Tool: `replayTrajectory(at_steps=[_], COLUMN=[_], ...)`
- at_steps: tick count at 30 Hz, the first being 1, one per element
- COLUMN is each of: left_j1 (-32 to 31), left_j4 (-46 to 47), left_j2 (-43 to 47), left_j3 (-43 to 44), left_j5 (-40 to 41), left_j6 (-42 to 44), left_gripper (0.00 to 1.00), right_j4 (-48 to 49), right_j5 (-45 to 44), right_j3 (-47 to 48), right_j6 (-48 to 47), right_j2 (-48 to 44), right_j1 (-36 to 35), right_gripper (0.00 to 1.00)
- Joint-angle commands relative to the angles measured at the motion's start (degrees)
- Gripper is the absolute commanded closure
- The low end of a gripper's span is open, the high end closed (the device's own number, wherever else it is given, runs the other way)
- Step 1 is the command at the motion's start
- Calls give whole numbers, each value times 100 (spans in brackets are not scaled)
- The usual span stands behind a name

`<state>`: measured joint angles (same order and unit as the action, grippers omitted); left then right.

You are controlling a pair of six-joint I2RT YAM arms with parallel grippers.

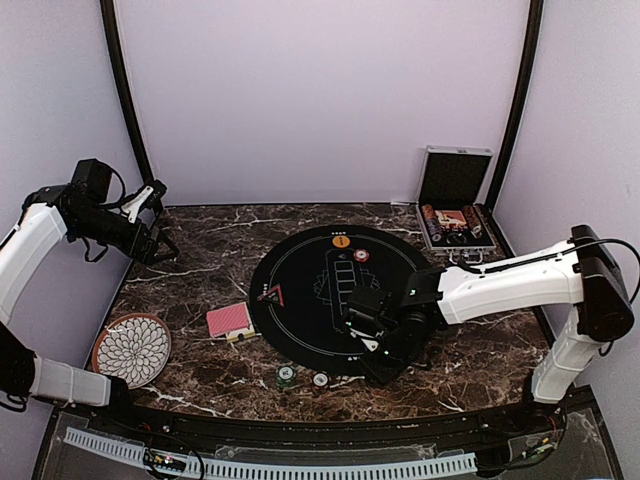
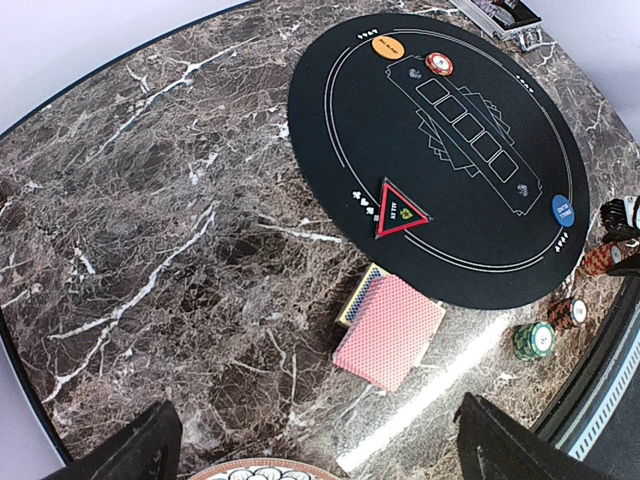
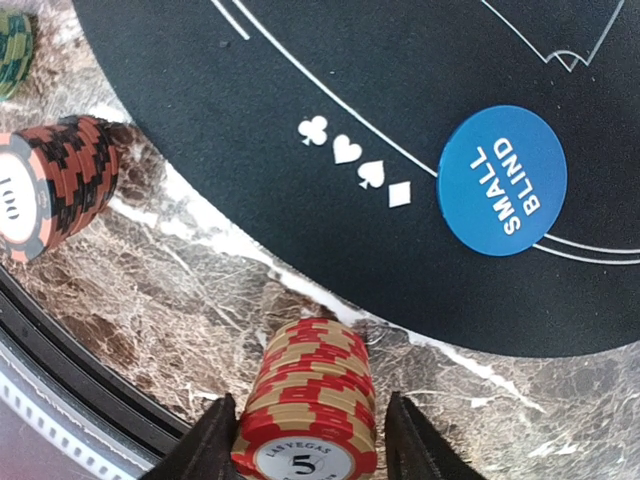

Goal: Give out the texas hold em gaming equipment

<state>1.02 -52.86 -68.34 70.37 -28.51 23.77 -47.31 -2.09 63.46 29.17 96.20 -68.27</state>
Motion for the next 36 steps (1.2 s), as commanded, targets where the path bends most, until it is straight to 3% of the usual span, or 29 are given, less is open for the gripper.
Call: replayTrajectory(at_steps=[1, 9, 16, 23, 36], left_j1=[21, 21, 21, 24, 21], left_j4=[-141, -135, -121, -124, -151], left_j2=[103, 119, 106, 117, 187], left_j3=[144, 126, 111, 96, 81], left_j5=[-88, -95, -92, -77, -50], left_j6=[22, 24, 22, 22, 48], left_gripper=[1, 1, 1, 1, 1], right_j4=[69, -129, -366, -752, -291], right_j5=[58, 54, -12, -227, -317], right_j3=[-12, 158, 389, 1052, 3682], right_j6=[17, 26, 19, -100, -551], right_j2=[1, -75, -119, 13, 2218], right_j1=[-63, -121, -142, -143, 191], right_gripper=[54, 60, 75, 80, 82])
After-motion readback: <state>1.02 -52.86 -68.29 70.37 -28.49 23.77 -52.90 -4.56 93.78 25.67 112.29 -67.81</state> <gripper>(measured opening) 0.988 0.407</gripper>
